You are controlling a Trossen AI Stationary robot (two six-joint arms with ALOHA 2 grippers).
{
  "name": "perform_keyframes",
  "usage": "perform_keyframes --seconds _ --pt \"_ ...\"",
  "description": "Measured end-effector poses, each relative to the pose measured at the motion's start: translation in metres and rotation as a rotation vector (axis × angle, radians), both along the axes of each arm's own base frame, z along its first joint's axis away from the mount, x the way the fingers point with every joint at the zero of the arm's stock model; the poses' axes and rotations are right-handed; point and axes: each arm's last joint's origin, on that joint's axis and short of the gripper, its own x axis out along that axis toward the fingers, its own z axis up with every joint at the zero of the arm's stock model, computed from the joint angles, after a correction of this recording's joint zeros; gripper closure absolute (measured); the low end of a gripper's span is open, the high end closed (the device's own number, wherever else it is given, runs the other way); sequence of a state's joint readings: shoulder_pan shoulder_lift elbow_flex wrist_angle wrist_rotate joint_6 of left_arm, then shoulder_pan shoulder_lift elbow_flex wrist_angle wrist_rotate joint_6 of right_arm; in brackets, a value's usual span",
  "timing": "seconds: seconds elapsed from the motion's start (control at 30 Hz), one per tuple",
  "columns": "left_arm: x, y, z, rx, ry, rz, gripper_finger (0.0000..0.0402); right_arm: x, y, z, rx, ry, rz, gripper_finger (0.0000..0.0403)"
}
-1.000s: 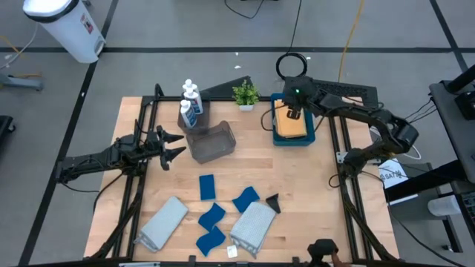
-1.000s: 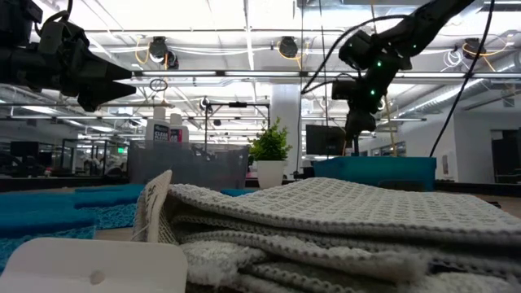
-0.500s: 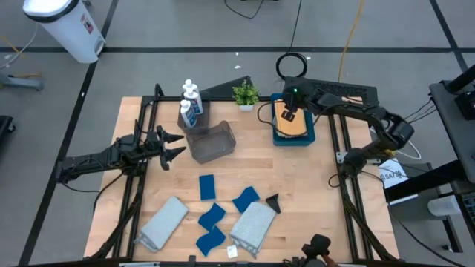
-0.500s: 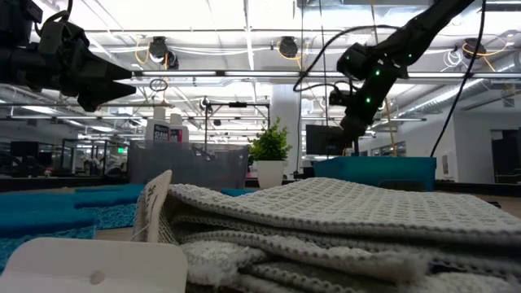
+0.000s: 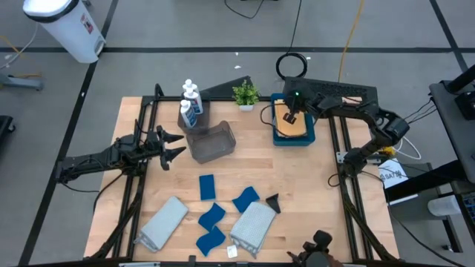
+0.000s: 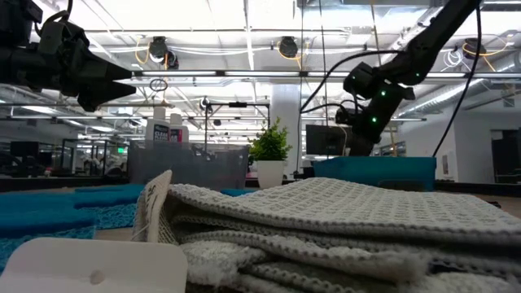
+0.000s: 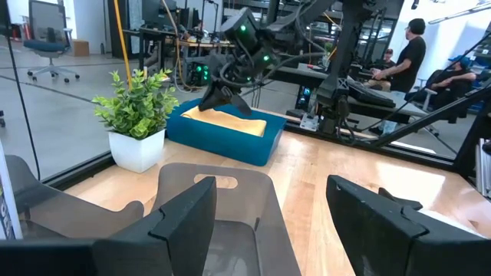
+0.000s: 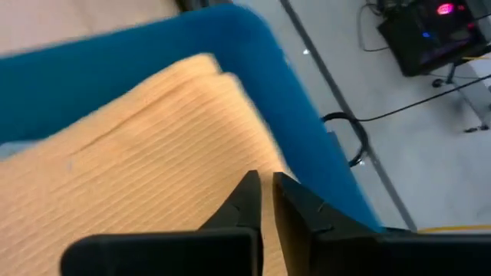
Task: Pick & Place Kitchen Items
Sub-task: Put the yellow towel into the blue bin
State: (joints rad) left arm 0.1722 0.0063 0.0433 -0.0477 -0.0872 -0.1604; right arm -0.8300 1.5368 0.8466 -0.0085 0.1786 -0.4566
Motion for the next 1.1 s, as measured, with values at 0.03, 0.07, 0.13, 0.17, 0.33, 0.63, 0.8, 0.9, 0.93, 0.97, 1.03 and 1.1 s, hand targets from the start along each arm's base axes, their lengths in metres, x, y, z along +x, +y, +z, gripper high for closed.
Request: perform_keyframes --seconds 0.03,0.07,0.13,0.17,0.33,0.63,0.8,0.9,0.93,0.97,1.03,1.1 --pt "0.0 0.0 0.0 0.0 0.0 0.0 0.0151 -0.002 0.0 -0.003 0.012 -0.01 0.011 0.0398" --pt "0.0 0.0 0.0 0.0 0.0 0.0 0.0151 -0.003 0.001 -0.006 0.023 -0.024 0.024 0.04" --pt "0.0 0.0 0.0 0.0 0.0 0.0 0.0151 -0.006 0.003 -0.011 0.03 -0.043 0.04 0.0399" --pt "0.0 0.0 0.0 0.0 0.0 0.0 0.0151 -0.007 0.004 -0.014 0.027 -0.046 0.04 0.0399" --pt "0.0 0.0 0.0 0.0 0.0 0.0 0.0151 -0.013 0.008 -0.024 0.015 -0.051 0.039 0.0402" --pt "0.0 0.0 0.0 0.0 0.0 0.0 0.0151 -0.015 0.01 -0.026 0.002 -0.061 0.039 0.0399" --pt "0.0 0.0 0.0 0.0 0.0 0.0 0.0151 -0.012 0.015 -0.015 -0.031 -0.095 0.053 0.0399" --pt "0.0 0.0 0.0 0.0 0.0 0.0 0.0151 -0.009 0.022 -0.006 -0.033 -0.13 0.06 0.0399" --pt "0.0 0.0 0.0 0.0 0.0 0.001 0.0151 -0.008 0.026 -0.003 -0.022 -0.139 0.061 0.0399" --pt "0.0 0.0 0.0 0.0 0.0 0.0 0.0151 -0.008 0.03 -0.001 -0.009 -0.149 0.061 0.0399" --pt "0.0 0.0 0.0 0.0 0.0 0.001 0.0151 -0.006 0.039 0.003 0.027 -0.162 0.057 0.0399" --pt "0.0 0.0 0.0 0.0 0.0 0.0 0.0151 -0.007 0.048 0.004 0.099 -0.171 0.067 0.0399"
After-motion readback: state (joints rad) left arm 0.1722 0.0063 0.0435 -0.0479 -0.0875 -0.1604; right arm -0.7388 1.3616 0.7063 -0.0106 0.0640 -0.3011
